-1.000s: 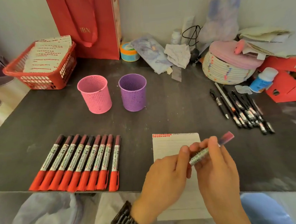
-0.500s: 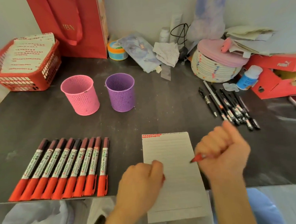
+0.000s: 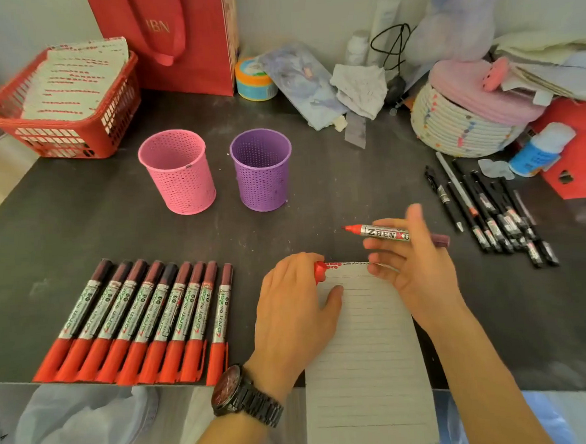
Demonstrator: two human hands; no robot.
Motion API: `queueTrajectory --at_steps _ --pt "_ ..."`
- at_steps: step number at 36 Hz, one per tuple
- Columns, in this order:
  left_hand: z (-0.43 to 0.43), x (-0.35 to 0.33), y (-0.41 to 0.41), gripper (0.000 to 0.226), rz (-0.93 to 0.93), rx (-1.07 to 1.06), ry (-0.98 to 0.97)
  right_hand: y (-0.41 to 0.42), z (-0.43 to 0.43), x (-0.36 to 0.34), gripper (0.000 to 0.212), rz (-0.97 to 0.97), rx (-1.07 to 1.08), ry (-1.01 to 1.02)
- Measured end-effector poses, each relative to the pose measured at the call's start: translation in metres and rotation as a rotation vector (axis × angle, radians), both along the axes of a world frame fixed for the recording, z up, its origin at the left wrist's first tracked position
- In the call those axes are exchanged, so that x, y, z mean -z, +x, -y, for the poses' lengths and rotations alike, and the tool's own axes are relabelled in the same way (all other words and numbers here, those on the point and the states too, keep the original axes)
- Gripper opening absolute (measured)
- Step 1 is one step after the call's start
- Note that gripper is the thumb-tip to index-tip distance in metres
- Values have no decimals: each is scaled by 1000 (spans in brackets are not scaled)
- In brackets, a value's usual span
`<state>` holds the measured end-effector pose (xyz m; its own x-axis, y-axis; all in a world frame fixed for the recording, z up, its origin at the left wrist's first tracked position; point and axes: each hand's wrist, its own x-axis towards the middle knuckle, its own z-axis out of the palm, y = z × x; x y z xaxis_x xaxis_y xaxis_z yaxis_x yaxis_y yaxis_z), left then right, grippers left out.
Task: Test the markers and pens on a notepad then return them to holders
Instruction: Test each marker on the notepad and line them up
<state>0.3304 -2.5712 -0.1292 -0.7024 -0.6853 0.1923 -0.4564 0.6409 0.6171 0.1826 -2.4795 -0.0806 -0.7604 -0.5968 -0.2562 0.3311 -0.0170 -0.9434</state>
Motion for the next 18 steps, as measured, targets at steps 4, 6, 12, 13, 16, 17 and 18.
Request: queueTrajectory --at_steps 4,6,12,13,16,17,18 --pt "3 5 -1 40 10 -32 42 0 12 8 25 -287 42 82" --pt "4 7 -1 41 -5 -42 32 0 15 15 26 -381 71 133" --pt "3 12 -3 48 -15 -92 6 2 15 34 29 -556 144 260" --pt "3 12 -3 48 -10 -93 11 2 15 35 28 -564 140 263" --pt "3 13 -3 48 4 -94 35 1 16 37 28 -579 130 276" --pt "3 14 -3 49 2 -95 32 1 17 37 28 -583 130 279" --pt "2 13 -3 50 1 -98 29 1 17 38 27 -588 131 284"
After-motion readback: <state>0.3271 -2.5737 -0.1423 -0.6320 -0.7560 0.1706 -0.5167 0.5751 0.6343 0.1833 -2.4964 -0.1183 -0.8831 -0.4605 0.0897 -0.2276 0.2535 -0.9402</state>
